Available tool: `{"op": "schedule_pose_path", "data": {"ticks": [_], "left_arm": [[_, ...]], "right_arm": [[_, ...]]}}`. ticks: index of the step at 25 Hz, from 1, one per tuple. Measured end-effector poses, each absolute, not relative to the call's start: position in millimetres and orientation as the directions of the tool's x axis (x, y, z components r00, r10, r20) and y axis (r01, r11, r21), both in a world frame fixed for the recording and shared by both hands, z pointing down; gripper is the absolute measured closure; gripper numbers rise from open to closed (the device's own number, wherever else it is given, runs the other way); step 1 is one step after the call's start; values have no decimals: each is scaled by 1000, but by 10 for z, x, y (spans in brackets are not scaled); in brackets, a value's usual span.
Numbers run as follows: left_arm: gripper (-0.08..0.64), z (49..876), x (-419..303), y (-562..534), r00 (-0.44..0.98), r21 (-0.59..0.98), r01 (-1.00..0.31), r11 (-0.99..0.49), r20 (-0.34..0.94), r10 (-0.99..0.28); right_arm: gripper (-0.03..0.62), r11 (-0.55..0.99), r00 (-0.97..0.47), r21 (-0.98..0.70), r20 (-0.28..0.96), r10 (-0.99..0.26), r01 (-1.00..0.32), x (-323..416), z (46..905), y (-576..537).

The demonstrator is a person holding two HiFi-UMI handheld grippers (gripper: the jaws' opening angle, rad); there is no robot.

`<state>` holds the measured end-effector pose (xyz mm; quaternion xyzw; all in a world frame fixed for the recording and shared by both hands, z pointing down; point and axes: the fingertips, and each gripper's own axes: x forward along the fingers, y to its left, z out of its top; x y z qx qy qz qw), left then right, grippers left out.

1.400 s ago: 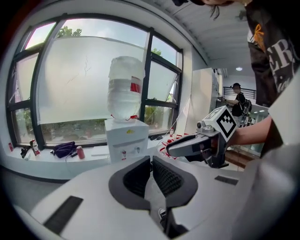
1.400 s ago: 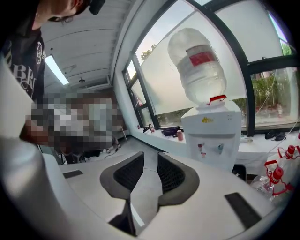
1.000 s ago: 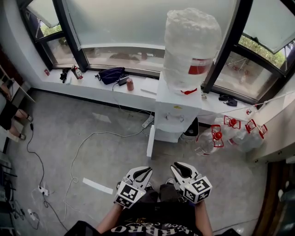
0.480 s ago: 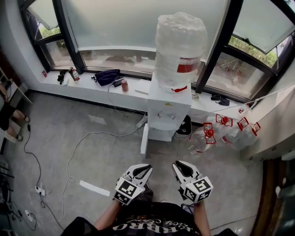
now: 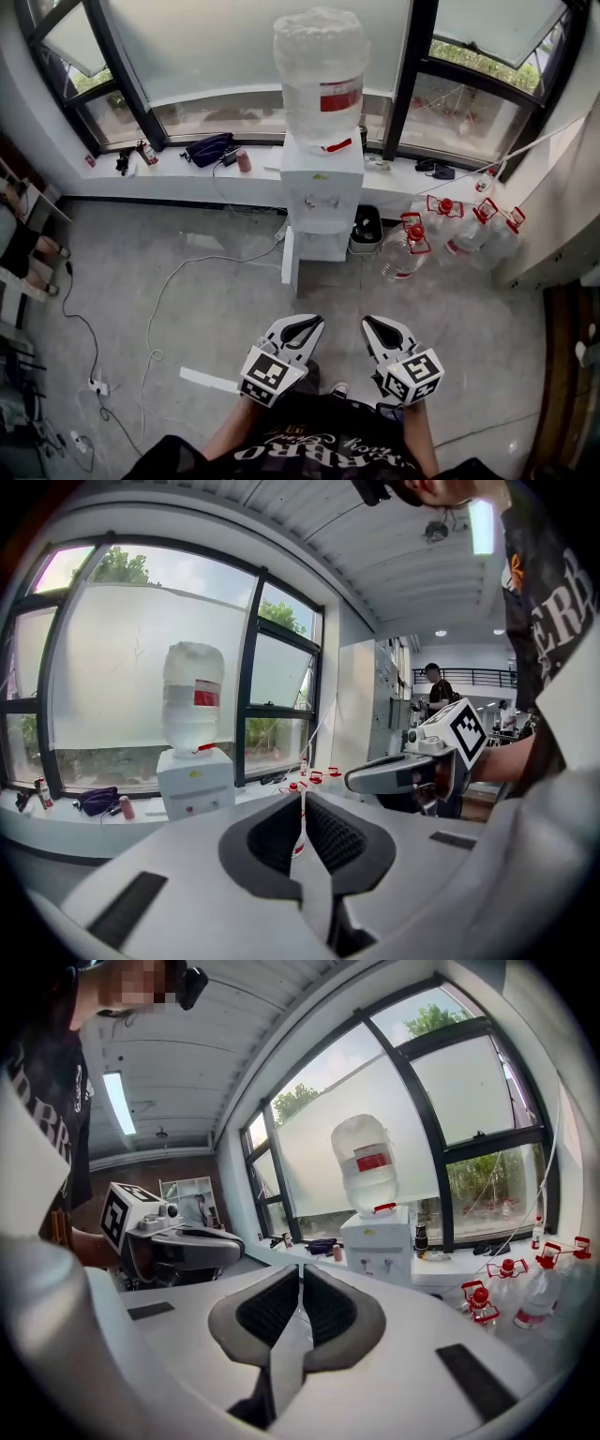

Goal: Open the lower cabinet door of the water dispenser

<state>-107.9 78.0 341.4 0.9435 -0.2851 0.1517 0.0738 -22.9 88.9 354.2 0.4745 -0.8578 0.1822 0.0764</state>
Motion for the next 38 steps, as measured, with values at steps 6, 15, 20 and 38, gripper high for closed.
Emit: {"op": "schedule_pose_path", "data": {"ticks": [6,15,20,38], "left_arm": [[540,3374,-860,1414,801,59,-547,-835,325,-502],[540,3265,-746,1815,805,32,-545,-838,299,-512],[540,3199,-710,1920,814,20,-533,-846,286,-506],[540,3183,-712,1950,836,12,-503,-864,262,-483]], "right_arm": [[577,491,-542,-234,274,-795,-839,-105,3512,1401],[578,500,-535,-192,277,-798,-845,-38,3456,1789],[578,511,-539,-171,267,-799,-843,-25,3395,1879],[578,498,-506,-104,275,-818,-861,76,3292,1777]]}}
